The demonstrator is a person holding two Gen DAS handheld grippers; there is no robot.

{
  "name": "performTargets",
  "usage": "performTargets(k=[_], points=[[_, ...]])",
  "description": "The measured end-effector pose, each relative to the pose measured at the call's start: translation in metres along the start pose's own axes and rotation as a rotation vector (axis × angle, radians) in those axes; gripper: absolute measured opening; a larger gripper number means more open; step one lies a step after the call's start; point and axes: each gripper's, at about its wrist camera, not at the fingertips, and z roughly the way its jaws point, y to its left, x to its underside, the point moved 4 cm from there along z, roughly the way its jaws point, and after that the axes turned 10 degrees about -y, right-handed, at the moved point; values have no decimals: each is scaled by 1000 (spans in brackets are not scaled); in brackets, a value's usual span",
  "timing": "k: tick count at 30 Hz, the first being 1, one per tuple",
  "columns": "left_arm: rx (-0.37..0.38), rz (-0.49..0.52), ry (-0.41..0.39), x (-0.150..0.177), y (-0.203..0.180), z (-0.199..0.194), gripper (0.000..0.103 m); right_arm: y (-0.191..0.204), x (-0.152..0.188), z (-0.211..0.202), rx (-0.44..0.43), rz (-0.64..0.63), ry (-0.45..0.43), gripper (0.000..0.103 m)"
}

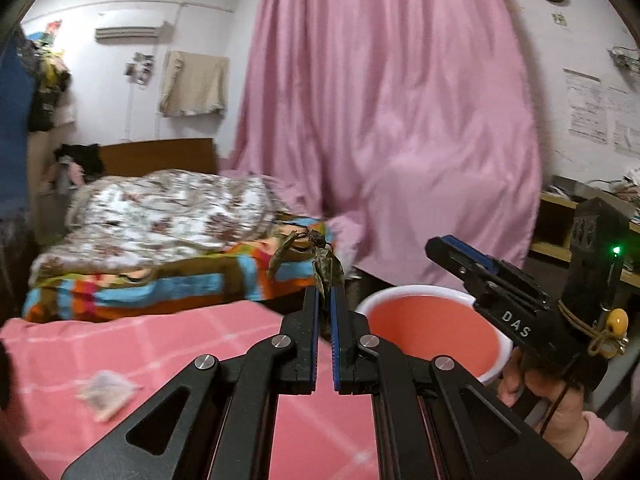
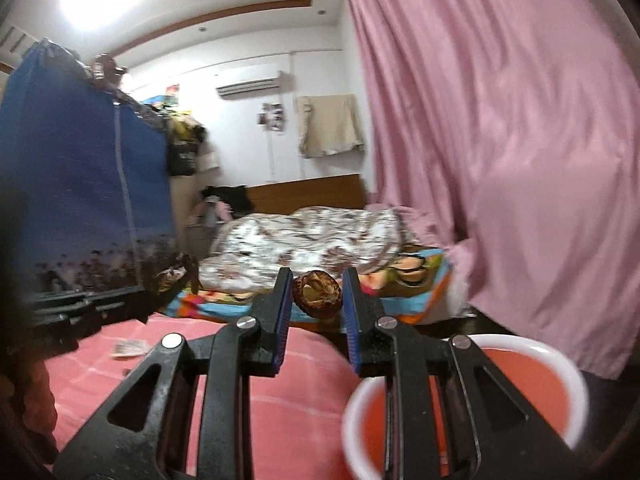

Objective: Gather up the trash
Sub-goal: 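Carry the leaf stem and walnut shell over the bucket and open both tools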

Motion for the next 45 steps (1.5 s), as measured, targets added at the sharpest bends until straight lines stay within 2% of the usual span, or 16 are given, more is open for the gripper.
performTargets(k=[6, 13, 21, 29, 38, 43, 45], points=[[91, -25, 61, 8, -39, 48, 4, -37, 12, -4, 93, -16, 74, 27], [121, -19, 155, 26, -69, 84, 4, -76, 29, -5, 174, 20, 169, 27], [164, -35, 297, 54, -87, 113, 4, -99, 52, -2, 229, 80, 289, 27], [187, -42, 383, 72, -89, 128, 4, -112, 70, 5, 253, 112, 373, 28], [225, -107, 438, 79, -86, 134, 6, -123, 76, 3, 283, 134, 396, 29], [230, -125, 447, 78, -86, 137, 7, -126, 74, 2, 291, 147, 388, 36], [237, -145, 449, 77, -83, 137, 10, -125, 73, 2, 292, 146, 384, 39]])
